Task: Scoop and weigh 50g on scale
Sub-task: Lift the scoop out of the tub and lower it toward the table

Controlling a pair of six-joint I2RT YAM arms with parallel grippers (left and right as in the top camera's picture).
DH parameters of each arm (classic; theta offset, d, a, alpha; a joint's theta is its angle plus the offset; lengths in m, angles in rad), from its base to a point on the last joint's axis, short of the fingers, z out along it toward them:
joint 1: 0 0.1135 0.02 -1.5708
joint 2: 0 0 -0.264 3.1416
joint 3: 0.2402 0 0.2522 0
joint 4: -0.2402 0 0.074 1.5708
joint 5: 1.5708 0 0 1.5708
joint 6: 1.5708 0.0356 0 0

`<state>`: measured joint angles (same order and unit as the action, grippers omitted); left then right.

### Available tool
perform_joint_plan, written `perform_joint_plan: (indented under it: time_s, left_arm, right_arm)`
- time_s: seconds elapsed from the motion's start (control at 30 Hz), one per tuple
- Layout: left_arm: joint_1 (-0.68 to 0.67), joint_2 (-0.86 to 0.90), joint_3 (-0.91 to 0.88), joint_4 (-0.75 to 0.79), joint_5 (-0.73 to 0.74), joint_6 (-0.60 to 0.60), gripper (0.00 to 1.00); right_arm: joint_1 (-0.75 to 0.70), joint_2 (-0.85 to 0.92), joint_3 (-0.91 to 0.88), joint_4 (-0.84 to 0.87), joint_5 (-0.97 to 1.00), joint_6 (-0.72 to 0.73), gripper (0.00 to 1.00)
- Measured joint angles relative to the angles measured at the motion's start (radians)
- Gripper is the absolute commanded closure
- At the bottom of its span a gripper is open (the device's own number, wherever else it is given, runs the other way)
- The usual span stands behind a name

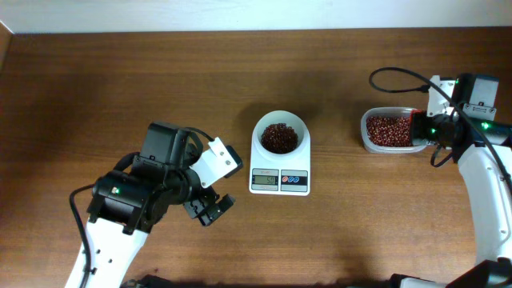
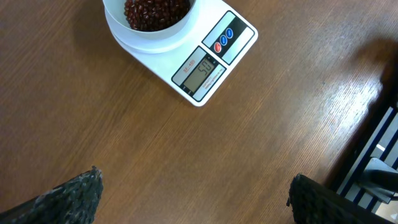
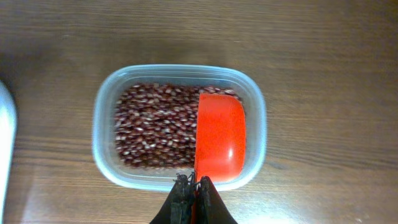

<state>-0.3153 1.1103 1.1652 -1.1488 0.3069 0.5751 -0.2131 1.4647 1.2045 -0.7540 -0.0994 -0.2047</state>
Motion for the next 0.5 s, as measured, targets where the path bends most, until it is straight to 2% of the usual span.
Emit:
perform_joint_plan:
  time_s: [0.17,0.3,0.43,0.5]
  left_arm:
    - [0.0,0.0,0.0,0.0,0.0,0.0,0.01]
    - [0.0,0.0,0.0,0.0,0.0,0.0,0.01]
    - [0.0,0.0,0.0,0.0,0.0,0.0,0.01]
    - [0.0,0.0,0.0,0.0,0.0,0.0,0.01]
  right_arm:
    - [0.001,0.0,0.0,-0.001,0.008,-0.009,0.96]
    - [0.001,0.0,0.0,-0.001,-0.063,-0.007,0.96]
    - [-0.007,-0.009,0.0,-0.002,-0.262,0.003,0.96]
    - [-0.029,-0.028,0.0,-0.002,-0.42,0.01,0.96]
